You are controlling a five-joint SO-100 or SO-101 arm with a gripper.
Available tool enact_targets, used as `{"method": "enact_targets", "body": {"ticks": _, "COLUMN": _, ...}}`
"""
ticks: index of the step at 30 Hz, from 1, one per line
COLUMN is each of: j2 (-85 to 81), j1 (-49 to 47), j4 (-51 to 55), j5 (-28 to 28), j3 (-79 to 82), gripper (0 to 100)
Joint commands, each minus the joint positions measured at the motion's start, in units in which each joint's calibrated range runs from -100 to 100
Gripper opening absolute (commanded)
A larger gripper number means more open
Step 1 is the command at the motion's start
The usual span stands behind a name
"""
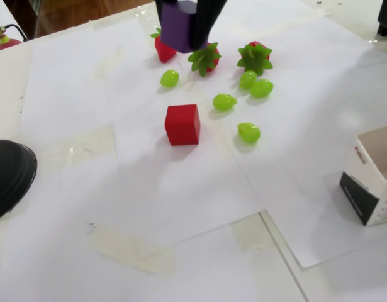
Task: Put the purple cube on top of the red cube
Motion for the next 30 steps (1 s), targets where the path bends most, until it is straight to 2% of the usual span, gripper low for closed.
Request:
{"method": "enact_targets", "body": {"ticks": 1, "j2": 2.7, "j1": -1.3, "j4": 2.7, "j5": -0.8, "j3": -11.0, "gripper": 14}}
{"method": "enact_targets", "body": {"ticks": 8, "j2": 9.8, "j1": -1.3, "j4": 11.3, "j5": -0.6, "j3": -20.3, "gripper": 14}}
{"method": "enact_targets", "body": {"ticks": 19, "j2": 21.2, "j1": -2.7, "j4": 16.9, "j5": 1.0, "j3": -33.8, "gripper": 14}}
{"method": "enact_targets", "body": {"ticks": 30, "j2": 28.2, "j1": -2.7, "j4": 13.8, "j5": 3.0, "j3": -40.2, "gripper": 15}}
